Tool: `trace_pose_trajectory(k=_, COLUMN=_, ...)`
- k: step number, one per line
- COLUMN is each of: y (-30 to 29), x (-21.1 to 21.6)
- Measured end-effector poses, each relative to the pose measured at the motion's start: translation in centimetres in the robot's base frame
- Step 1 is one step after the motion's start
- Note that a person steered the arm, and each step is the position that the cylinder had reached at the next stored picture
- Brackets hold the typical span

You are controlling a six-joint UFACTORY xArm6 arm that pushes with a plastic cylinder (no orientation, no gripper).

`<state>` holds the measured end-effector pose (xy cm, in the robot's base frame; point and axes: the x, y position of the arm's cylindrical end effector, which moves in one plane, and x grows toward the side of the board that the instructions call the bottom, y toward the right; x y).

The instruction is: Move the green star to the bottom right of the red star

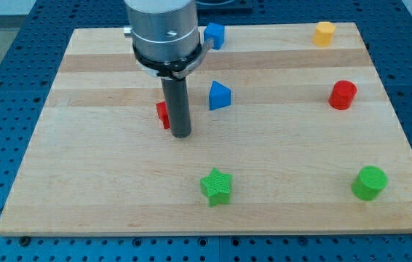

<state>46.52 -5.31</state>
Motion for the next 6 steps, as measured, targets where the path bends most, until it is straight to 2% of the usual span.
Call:
trace_pose_trajectory(k=1, y=0.9, x=0.2)
trace_pose_trajectory(k=2, y=0.5, x=2.4)
trace_pose_trajectory(k=4, y=-2.0, x=8.9)
trace_pose_trajectory(k=6, y=0.8, x=14.4)
